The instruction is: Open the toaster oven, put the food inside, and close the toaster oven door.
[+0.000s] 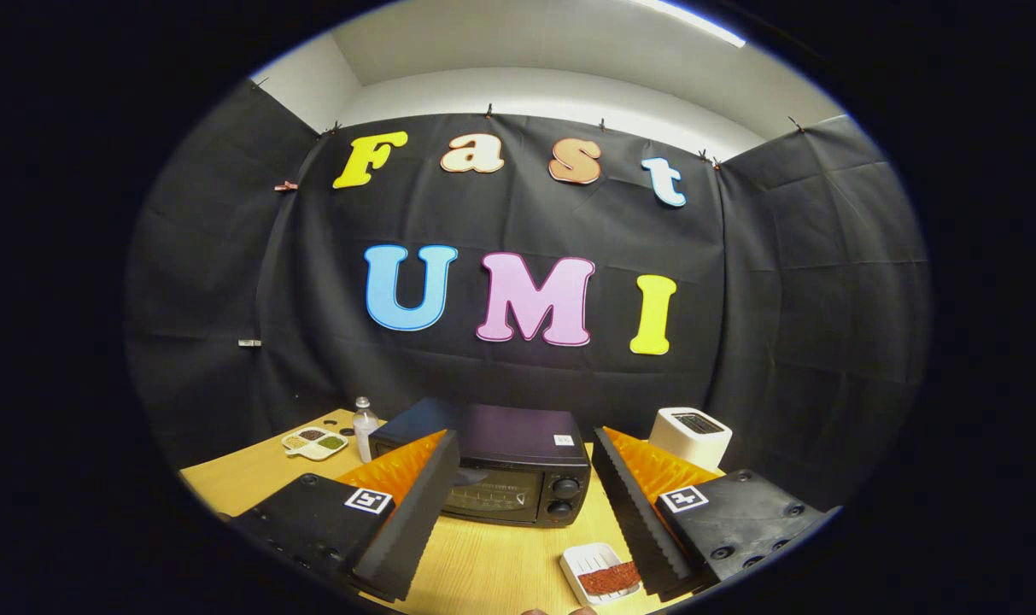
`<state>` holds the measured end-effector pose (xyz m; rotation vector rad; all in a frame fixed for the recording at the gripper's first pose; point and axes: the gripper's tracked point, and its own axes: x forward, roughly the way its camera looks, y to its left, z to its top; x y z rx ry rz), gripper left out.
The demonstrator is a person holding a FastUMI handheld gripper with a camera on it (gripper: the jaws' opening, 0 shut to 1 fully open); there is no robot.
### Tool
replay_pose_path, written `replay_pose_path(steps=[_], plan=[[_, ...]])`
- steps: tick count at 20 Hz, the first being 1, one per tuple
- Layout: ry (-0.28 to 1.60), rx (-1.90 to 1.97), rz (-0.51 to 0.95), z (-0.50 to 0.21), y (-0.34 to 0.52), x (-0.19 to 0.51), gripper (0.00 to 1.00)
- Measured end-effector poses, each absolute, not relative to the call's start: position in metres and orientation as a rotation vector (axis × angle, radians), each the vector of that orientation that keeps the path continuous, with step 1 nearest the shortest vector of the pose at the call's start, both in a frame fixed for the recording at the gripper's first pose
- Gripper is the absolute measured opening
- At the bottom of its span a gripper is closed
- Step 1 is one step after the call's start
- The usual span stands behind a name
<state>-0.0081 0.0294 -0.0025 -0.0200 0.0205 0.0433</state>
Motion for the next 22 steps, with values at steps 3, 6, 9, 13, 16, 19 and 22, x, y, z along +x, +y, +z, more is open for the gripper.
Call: replay_pose_path(steps=[3,6,9,13,16,19,22], plan=[[0.021,-0.022,0.051,-0.002,0.034,-0.01,0.97],[0.029,-0.019,0.057,-0.005,0.036,-0.013,0.97],[0.03,-0.023,0.063,-0.006,0.036,-0.012,0.97],[0.04,-0.021,0.07,-0.011,0.038,-0.01,0.97],[0.044,-0.013,0.082,-0.013,0.043,-0.007,0.97],[0.051,-0.031,0.109,-0.022,0.053,0.0,0.97],[0.08,-0.047,0.139,-0.038,0.067,0.011,0.97]])
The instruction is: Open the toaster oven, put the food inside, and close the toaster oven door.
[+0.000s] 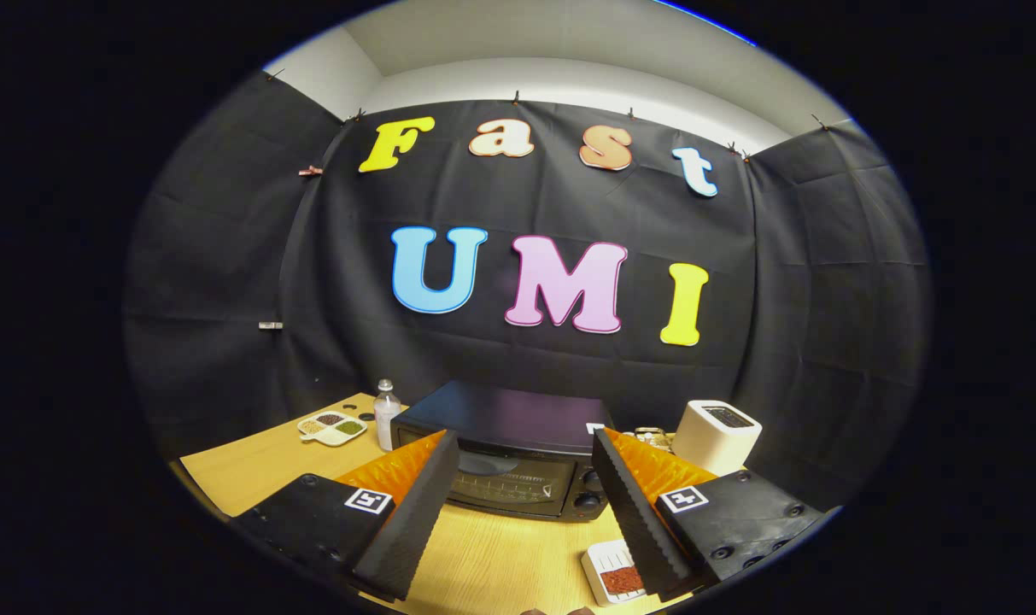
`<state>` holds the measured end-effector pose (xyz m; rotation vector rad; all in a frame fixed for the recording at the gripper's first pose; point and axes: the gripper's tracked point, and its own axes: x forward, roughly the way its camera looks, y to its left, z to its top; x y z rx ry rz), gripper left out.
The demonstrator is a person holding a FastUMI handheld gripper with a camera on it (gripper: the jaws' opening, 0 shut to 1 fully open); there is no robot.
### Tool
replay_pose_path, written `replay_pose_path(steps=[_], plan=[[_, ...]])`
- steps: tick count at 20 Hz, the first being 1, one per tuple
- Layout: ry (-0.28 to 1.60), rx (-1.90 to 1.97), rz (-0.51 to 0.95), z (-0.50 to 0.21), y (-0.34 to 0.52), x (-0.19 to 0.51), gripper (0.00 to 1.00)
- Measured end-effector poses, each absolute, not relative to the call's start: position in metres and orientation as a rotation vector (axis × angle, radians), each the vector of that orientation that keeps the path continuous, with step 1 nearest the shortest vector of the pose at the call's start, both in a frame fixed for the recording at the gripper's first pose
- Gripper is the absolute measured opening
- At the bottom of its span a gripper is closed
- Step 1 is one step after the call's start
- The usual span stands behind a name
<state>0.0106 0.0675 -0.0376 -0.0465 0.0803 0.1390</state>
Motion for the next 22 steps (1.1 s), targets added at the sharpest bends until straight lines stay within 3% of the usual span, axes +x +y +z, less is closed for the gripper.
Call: replay_pose_path(steps=[14,22], plan=[[0.262,-0.003,0.079,-0.114,0.119,0.146,0.98],[0.333,0.059,0.005,-0.162,0.115,0.165,0.98]])
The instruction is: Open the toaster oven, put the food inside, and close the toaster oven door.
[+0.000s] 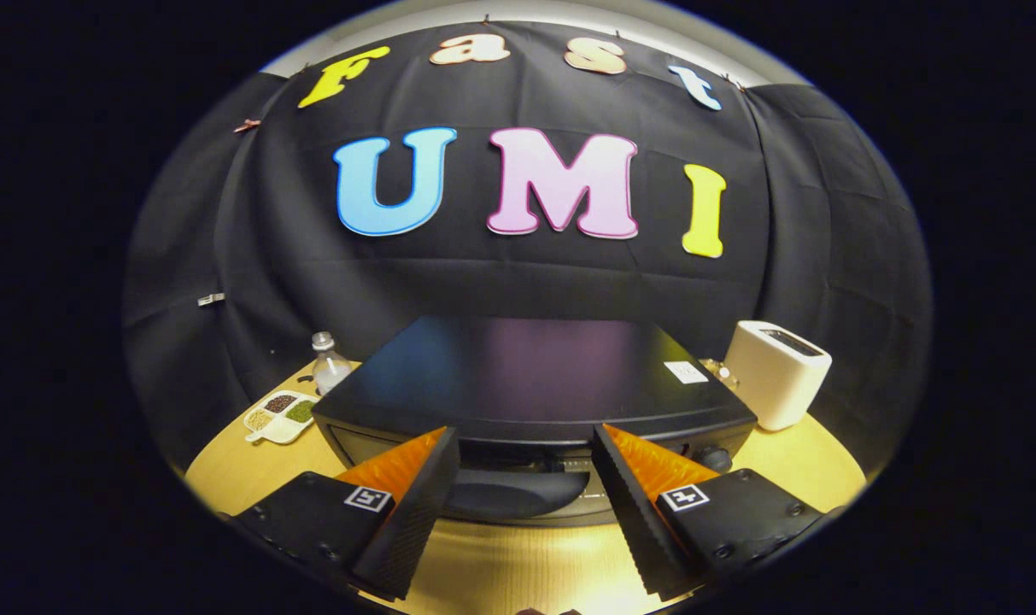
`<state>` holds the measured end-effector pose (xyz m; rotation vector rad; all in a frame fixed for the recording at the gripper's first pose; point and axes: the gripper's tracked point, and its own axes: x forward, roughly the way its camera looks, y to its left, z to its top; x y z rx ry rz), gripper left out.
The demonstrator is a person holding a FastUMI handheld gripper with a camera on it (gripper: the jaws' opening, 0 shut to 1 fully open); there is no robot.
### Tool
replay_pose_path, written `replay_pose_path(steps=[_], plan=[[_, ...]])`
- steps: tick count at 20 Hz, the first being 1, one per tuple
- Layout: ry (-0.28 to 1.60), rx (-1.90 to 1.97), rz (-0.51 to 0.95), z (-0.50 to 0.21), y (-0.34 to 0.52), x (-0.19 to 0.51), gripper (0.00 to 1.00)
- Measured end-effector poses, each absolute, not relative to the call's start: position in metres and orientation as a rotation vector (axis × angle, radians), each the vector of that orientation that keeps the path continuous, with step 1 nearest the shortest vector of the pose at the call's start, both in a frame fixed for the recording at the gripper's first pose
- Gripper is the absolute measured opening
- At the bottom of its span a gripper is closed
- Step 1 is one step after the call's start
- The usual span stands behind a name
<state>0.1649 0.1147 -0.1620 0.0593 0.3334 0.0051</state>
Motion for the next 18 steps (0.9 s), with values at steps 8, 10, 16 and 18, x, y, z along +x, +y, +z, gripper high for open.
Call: replay_pose_path(steps=[8,10,16,18], plan=[[0.433,0.159,0.028,-0.171,0.12,0.151,0.98],[0.438,0.132,0.032,-0.171,0.121,0.142,0.98],[0.453,0.125,0.066,-0.183,0.121,0.099,0.98],[0.461,0.133,0.092,-0.188,0.122,0.086,0.98]])
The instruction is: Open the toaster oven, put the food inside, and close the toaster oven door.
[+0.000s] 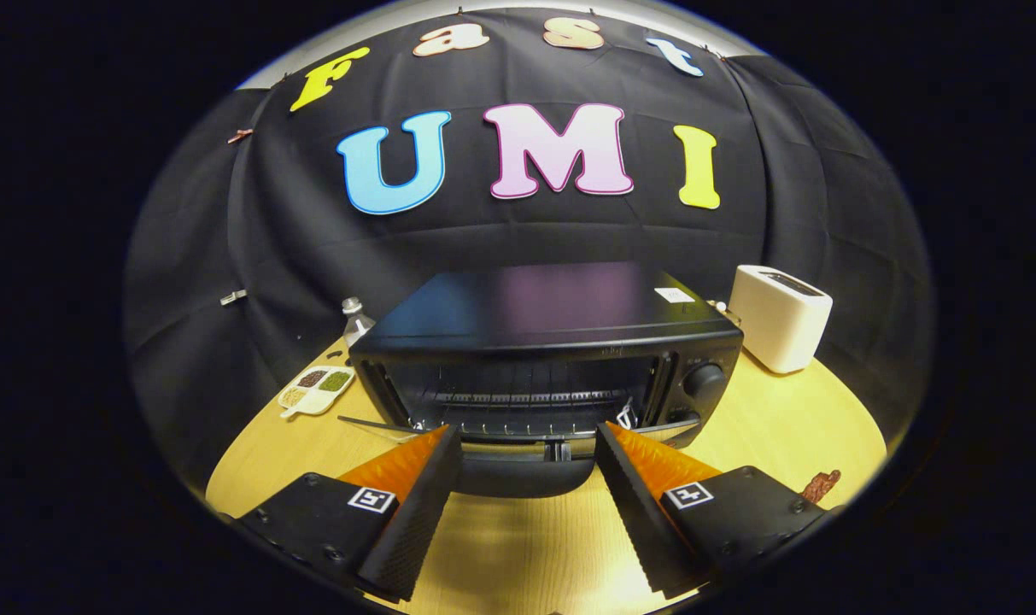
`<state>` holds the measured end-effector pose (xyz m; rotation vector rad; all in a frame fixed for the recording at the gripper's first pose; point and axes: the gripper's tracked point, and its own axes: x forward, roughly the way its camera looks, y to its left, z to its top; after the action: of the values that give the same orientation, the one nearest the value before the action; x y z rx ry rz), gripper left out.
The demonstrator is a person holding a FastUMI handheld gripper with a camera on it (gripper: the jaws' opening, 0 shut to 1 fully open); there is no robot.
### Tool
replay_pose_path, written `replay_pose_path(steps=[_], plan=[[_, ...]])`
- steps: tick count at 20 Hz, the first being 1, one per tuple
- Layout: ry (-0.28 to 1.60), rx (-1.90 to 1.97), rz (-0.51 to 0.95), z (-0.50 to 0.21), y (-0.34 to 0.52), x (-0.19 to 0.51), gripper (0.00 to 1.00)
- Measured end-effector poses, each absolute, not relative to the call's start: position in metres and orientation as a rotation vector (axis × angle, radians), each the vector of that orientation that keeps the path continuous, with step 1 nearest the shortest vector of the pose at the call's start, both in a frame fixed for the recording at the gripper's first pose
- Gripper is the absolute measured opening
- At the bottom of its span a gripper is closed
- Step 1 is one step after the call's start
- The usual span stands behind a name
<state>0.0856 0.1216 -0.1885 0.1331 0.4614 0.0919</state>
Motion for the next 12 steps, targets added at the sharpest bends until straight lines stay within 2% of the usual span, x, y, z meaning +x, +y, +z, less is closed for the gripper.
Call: replay_pose_path(steps=[7,12], plan=[[0.484,0.044,0.184,-0.221,0.121,0.042,0.98],[0.648,0.141,0.164,-0.272,0.12,0.014,0.97]])
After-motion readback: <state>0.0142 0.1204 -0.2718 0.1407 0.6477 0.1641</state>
